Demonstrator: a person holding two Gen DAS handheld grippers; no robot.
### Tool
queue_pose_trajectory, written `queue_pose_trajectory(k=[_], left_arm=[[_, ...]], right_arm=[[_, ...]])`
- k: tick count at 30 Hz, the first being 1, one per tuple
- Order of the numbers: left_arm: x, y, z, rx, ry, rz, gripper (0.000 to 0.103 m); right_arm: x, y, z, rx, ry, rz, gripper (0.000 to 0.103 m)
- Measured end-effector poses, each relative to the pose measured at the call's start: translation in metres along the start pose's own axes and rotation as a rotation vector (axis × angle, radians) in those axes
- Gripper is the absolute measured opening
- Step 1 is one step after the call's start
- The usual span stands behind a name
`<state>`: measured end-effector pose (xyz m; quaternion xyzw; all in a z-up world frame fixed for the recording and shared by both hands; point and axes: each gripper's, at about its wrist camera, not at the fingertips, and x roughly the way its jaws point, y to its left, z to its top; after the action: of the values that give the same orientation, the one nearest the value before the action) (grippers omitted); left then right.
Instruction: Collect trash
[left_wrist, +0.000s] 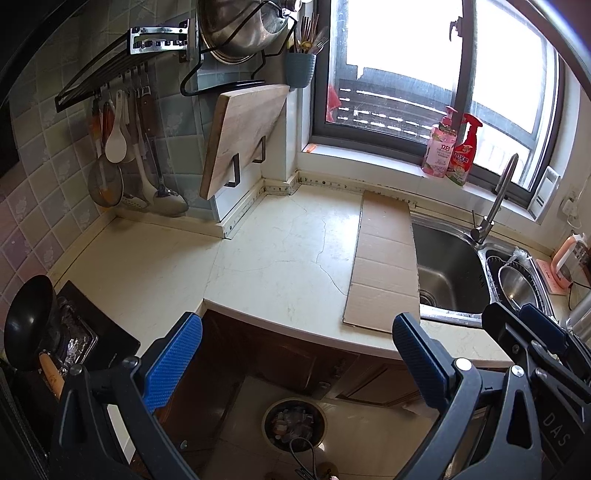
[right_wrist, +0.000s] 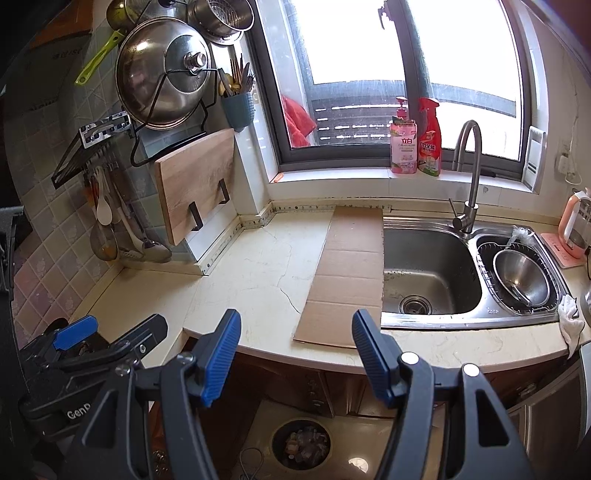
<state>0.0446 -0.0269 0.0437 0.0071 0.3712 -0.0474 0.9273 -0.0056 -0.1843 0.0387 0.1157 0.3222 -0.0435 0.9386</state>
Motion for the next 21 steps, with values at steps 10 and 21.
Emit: queue_pose_trajectory(k=[10, 21], left_arm=[[0.0015, -0.0027, 0.0008, 0.005, 0.009, 0.005, 0.102], [0.0047, -0.0031, 0.0004, 0.009, 0.014, 0.015, 0.102]], right_arm=[[0.0002, 0.0012, -0.0028, 0.001, 0.008, 0.003, 0.063], [0.0005, 0.0029, -0.0039, 0.008, 0.009, 0.002, 0.063]])
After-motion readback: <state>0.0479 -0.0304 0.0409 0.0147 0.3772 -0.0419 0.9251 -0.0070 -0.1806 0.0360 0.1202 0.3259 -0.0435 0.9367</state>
